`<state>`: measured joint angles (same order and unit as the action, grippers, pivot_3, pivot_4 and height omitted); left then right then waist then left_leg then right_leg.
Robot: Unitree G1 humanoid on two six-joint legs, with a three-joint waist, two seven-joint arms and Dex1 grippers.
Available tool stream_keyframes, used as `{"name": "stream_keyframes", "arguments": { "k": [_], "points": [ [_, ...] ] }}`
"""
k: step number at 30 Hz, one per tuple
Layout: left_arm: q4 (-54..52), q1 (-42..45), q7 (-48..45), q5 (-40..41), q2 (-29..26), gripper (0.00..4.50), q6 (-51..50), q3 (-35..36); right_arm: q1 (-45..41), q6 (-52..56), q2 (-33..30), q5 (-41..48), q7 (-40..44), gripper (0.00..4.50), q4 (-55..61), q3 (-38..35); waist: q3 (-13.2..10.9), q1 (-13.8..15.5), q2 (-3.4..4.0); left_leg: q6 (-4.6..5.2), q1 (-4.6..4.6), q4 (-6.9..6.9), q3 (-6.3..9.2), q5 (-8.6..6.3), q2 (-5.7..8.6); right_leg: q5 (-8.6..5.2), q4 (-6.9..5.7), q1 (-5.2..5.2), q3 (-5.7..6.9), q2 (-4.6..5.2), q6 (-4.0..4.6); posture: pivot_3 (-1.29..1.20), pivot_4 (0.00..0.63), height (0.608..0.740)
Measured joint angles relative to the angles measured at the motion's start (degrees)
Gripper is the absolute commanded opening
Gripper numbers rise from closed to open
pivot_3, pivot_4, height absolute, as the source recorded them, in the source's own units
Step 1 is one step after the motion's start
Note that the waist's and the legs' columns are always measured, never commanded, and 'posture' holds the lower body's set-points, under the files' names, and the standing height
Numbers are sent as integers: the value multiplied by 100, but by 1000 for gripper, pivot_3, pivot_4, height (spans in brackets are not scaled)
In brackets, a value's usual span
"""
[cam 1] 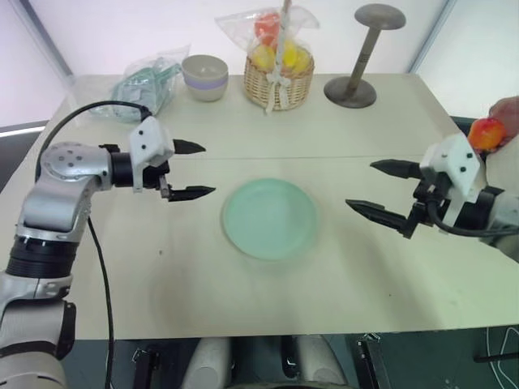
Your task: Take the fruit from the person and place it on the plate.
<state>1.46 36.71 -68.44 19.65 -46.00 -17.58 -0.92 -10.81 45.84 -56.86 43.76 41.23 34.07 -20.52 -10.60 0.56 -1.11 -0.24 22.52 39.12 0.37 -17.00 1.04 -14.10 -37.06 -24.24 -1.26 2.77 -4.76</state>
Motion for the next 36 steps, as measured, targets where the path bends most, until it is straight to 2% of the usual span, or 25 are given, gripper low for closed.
{"name": "stream_keyframes", "arguments": {
  "k": [8,36],
  "points": [
    [-77,11,204,361,142,4461,-362,137,89,51,3,4,-27,4500,10,-1,0,-3,0,0,0,0,0,0,0,0,-1,-1,0,-1,0,0,150,740],
    [-184,0,360,362,142,4461,-456,180,357,118,198,29,-313,4500,117,-61,0,-1,0,0,0,0,0,0,0,0,-1,-1,0,-2,0,0,150,740]
  ]
}}
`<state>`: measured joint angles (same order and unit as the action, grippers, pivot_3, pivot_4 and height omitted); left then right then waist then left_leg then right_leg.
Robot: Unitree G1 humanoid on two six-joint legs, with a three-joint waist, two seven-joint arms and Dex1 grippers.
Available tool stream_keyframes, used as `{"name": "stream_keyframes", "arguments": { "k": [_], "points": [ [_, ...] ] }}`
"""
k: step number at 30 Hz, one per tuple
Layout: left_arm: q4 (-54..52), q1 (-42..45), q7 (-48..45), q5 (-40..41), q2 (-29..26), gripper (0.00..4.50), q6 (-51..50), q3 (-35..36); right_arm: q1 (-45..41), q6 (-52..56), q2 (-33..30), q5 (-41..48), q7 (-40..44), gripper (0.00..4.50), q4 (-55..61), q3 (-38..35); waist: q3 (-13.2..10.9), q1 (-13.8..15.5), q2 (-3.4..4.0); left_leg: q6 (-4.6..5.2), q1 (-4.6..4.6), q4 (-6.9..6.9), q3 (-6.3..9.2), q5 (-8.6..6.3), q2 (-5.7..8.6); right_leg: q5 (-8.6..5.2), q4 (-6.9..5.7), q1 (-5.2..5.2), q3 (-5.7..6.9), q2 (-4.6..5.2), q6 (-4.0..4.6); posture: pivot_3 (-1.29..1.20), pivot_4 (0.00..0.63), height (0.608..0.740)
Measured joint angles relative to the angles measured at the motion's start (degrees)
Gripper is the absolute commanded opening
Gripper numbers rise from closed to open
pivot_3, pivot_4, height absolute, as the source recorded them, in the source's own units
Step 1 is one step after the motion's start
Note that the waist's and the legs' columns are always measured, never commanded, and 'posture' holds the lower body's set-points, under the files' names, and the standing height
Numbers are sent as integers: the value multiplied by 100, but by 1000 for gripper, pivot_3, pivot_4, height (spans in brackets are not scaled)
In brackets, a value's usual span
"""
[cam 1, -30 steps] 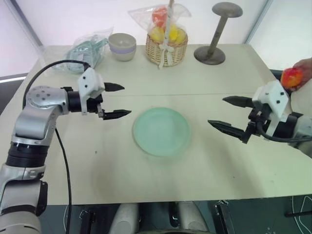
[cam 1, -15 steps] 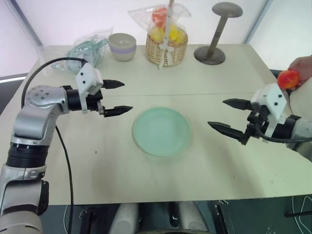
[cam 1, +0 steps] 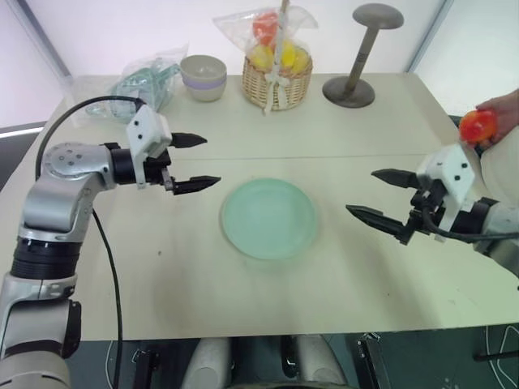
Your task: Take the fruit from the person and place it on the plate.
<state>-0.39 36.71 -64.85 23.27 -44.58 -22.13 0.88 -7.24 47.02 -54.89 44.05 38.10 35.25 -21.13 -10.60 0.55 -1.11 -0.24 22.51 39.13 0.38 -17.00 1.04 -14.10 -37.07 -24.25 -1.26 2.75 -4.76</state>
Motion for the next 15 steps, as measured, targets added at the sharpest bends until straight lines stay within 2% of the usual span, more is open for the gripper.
{"name": "stream_keyframes", "arguments": {
  "k": [10,15],
  "points": [
    [-87,-37,174,34,93,4461,-96,3,25,-1,160,-3,-219,4500,75,-127,0,0,0,0,0,0,0,0,0,0,0,0,0,0,0,0,150,740],
    [-146,-61,310,74,146,4461,-135,8,-247,-10,481,-57,-706,4500,76,-122,0,-15,0,0,0,0,0,0,0,0,-1,0,-1,0,0,0,150,740]
  ]
}}
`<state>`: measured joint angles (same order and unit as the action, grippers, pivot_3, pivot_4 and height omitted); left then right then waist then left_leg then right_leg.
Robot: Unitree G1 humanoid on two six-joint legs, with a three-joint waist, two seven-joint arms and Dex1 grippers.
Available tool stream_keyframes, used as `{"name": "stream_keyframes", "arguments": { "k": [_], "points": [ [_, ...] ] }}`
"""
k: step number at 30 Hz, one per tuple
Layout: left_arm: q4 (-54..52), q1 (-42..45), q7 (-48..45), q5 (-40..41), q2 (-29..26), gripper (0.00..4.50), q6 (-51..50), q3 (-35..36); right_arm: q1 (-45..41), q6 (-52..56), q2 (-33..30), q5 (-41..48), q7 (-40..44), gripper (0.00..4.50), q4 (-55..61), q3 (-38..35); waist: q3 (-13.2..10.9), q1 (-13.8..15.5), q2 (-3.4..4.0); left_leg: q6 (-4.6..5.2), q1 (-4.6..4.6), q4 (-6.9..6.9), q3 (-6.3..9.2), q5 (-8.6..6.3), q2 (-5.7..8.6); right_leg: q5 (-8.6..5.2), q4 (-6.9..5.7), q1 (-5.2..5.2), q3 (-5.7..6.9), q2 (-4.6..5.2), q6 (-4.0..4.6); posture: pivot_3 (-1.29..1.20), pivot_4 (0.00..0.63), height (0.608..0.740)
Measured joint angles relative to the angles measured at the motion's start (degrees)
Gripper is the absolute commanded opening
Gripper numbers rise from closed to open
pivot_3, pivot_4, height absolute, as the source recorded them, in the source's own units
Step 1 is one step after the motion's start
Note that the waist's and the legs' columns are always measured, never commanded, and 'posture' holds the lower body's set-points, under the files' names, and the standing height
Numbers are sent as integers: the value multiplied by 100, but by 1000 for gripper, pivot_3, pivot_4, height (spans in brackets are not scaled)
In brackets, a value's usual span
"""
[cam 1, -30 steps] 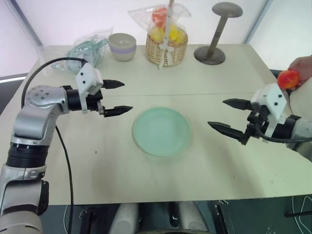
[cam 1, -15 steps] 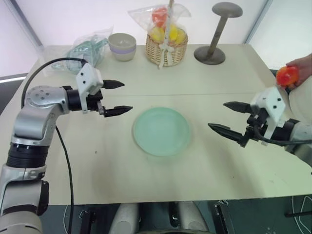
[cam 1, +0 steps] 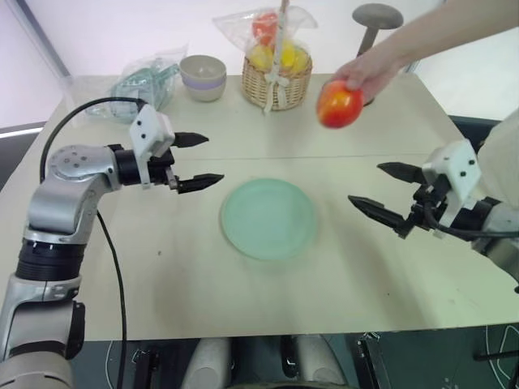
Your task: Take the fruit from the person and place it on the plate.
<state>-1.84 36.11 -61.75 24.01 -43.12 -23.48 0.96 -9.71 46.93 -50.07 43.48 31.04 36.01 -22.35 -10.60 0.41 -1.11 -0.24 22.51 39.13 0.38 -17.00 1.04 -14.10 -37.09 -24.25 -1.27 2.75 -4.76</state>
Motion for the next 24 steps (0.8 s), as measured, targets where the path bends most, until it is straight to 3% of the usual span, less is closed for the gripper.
{"name": "stream_keyframes", "arguments": {
  "k": [5,10,13,16,24],
  "points": [
    [-86,-34,118,24,56,4461,-2,9,-657,287,972,93,-1460,4500,15,-138,0,-8,0,-1,0,0,2,0,0,0,-4,-4,-2,1,0,0,150,740],
    [-171,-206,216,35,46,4461,-45,51,-266,938,1758,1849,-3005,4500,660,-508,0,18,3,0,16,-6,5,0,0,-1,0,-15,-1,7,1,0,150,740],
    [-169,-200,229,34,54,4461,-80,52,102,916,1499,3192,-3411,4500,1063,-516,0,9,2,1,17,-3,4,-1,4,0,3,-13,0,14,0,0,150,740],
    [-146,-150,225,27,85,4461,-76,43,279,747,984,3973,-3619,4500,1122,-521,0,0,1,2,12,1,3,0,4,0,4,-6,0,13,0,0,150,740],
    [-51,21,205,18,160,4461,-13,-3,-96,209,158,4505,-3886,4500,961,-230,0,-57,1,5,9,0,2,2,-1,0,2,-7,-1,2,1,0,150,740]
  ]
}}
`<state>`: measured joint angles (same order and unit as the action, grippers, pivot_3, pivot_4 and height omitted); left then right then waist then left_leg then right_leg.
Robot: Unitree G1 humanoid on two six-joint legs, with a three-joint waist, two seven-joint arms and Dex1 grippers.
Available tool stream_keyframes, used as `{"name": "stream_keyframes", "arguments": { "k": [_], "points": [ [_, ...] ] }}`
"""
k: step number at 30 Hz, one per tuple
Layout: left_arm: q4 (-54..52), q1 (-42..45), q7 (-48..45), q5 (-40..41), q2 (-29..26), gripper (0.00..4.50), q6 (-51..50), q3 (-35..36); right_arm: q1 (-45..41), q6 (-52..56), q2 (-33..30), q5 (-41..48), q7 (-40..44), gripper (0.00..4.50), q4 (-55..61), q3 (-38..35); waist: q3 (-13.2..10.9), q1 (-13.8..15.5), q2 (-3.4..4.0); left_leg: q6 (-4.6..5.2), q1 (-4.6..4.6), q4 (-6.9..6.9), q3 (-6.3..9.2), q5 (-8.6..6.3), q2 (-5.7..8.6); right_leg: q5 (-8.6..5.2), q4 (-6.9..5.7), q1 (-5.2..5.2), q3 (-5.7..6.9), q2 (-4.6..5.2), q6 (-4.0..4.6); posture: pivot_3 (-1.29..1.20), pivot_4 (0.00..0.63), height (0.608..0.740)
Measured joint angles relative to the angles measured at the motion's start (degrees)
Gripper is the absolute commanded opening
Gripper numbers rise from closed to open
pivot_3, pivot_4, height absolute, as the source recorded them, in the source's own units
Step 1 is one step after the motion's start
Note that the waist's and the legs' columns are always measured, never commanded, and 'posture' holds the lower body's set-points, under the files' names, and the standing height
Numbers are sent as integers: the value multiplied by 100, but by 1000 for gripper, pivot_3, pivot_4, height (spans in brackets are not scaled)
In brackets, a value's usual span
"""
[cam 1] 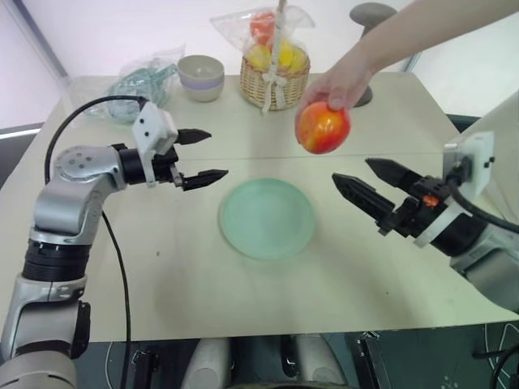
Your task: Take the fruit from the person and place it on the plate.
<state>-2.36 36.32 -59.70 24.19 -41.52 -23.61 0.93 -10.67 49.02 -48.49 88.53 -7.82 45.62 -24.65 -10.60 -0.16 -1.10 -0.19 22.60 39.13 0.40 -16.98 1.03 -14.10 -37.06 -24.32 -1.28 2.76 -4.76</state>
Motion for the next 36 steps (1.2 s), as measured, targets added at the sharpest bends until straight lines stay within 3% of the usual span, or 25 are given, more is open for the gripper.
{"name": "stream_keyframes", "arguments": {
  "k": [16,36],
  "points": [
    [-119,-27,94,2,-6,4461,-53,2,-1032,-340,260,-1173,292,4500,-1025,1044,0,-47,0,0,2,0,0,0,0,0,0,-1,0,3,0,0,150,740],
    [-291,-155,238,8,-53,4461,-119,38,-1935,-322,976,-2198,847,4500,-1702,1594,0,-59,0,0,4,-4,0,0,1,0,0,-6,0,7,0,0,150,740]
  ]
}}
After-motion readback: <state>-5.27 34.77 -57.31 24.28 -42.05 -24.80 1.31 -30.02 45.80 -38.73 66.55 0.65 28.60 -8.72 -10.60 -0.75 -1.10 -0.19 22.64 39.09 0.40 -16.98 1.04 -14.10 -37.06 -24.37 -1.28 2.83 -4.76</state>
